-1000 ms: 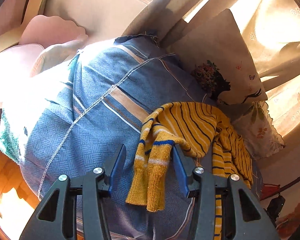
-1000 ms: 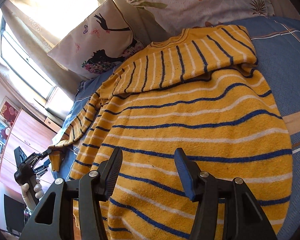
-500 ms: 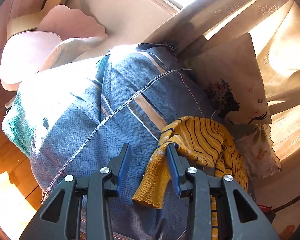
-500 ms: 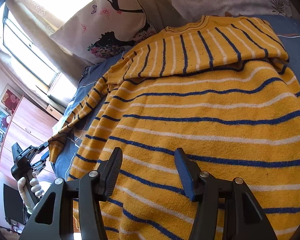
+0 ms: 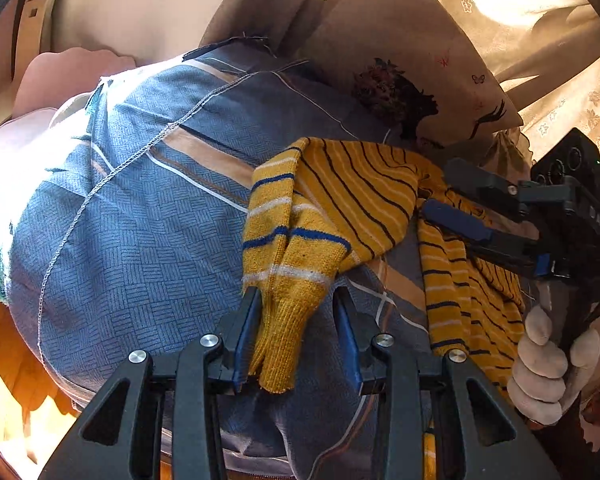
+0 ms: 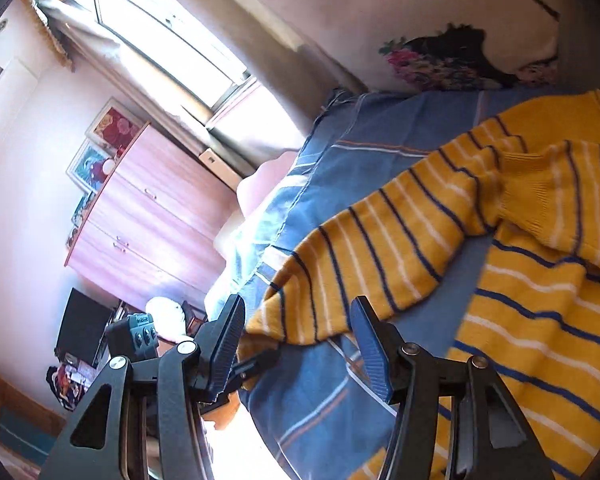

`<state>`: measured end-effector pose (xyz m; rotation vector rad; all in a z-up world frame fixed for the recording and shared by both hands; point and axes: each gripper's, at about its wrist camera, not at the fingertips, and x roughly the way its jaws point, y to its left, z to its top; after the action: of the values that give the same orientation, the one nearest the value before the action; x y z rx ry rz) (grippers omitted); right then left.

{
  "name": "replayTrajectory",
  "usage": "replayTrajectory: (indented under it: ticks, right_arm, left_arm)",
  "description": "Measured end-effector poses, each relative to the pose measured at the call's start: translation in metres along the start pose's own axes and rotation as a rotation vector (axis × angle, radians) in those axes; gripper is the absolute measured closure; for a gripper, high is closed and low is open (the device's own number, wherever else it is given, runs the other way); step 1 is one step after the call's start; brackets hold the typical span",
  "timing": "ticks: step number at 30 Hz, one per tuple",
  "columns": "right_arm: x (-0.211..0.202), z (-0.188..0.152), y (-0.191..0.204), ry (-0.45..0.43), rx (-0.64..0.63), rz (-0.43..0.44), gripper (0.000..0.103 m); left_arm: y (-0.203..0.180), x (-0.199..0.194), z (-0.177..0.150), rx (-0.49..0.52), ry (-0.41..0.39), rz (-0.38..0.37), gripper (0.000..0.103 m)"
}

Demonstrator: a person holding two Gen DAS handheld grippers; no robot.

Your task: Fold small clothes

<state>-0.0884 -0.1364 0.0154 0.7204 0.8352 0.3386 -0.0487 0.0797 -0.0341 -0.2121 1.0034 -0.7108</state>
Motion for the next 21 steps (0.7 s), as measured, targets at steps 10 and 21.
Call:
replayTrajectory:
  ticks: [10, 21]
  right_arm:
    - [0.089, -0.026, 0.012, 0.192, -0.352, -0.434, 0.056]
    - [0.092, -0.036, 0.016, 0.171, -0.446, -0.461, 0.042]
  left_arm:
    - [0.036, -0.008, 0.037, -0.091, -0.040, 0.048, 0.063]
    - [0.051, -0.004, 0.089, -0.199, -0.126, -0.019, 0.057]
